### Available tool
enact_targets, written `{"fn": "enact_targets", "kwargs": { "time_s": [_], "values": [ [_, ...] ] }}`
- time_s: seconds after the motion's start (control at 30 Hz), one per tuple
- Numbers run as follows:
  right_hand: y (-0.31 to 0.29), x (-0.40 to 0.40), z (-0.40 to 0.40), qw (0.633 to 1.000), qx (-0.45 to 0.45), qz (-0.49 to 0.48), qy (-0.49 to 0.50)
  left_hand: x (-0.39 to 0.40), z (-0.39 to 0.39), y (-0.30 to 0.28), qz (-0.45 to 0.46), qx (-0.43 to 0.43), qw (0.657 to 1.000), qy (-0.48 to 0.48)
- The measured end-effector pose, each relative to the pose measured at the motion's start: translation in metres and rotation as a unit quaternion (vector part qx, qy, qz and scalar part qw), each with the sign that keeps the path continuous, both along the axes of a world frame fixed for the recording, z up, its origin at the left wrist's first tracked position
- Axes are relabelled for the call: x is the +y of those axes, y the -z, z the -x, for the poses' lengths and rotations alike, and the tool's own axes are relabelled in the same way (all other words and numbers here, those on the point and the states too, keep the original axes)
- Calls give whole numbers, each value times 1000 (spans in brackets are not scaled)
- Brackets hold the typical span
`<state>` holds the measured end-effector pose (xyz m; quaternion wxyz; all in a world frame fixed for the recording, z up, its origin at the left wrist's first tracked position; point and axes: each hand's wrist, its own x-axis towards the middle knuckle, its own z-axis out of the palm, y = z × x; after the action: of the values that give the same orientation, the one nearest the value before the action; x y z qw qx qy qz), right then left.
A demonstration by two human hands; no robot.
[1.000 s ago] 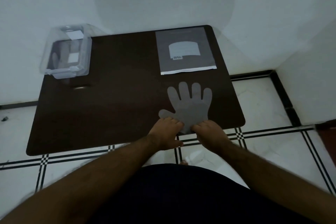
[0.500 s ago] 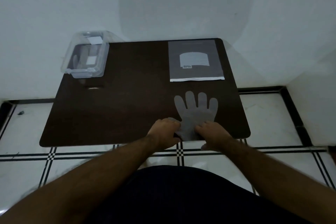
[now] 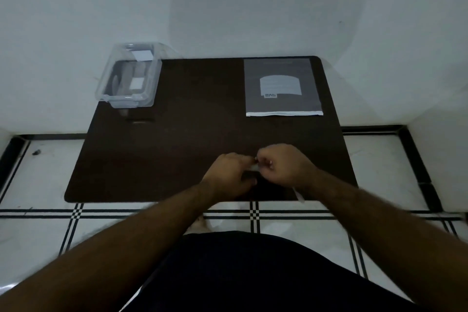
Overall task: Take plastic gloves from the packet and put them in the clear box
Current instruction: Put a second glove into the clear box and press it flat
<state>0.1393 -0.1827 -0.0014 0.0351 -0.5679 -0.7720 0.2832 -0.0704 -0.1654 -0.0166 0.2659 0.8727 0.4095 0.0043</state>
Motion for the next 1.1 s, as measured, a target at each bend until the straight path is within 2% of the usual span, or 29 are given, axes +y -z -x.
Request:
{"fn": "enact_targets", "kwargs": {
  "time_s": [0.2,0.43,0.5,0.63,0.87,1.1],
  "values": [
    [-54,70,33,996,59,-57,27,65,61,-45,-62,-47,990,-120],
    [-97,165,110,983,164,-59,65,161,164,-94,-100,-98,973,-183],
    [-104,195,144,986,148,-50,59,190,193,-106,-109,-110,968,-196],
    [-109,260,212,990,82,-106,35,246,246,-122,-132,-106,964,-204],
    [-106,369,300,983,77,-150,76,341,323,-132,-141,-91,954,-248],
    [-109,435,327,964,85,-238,87,418,362,-150,-179,5,963,-200]
  ]
}}
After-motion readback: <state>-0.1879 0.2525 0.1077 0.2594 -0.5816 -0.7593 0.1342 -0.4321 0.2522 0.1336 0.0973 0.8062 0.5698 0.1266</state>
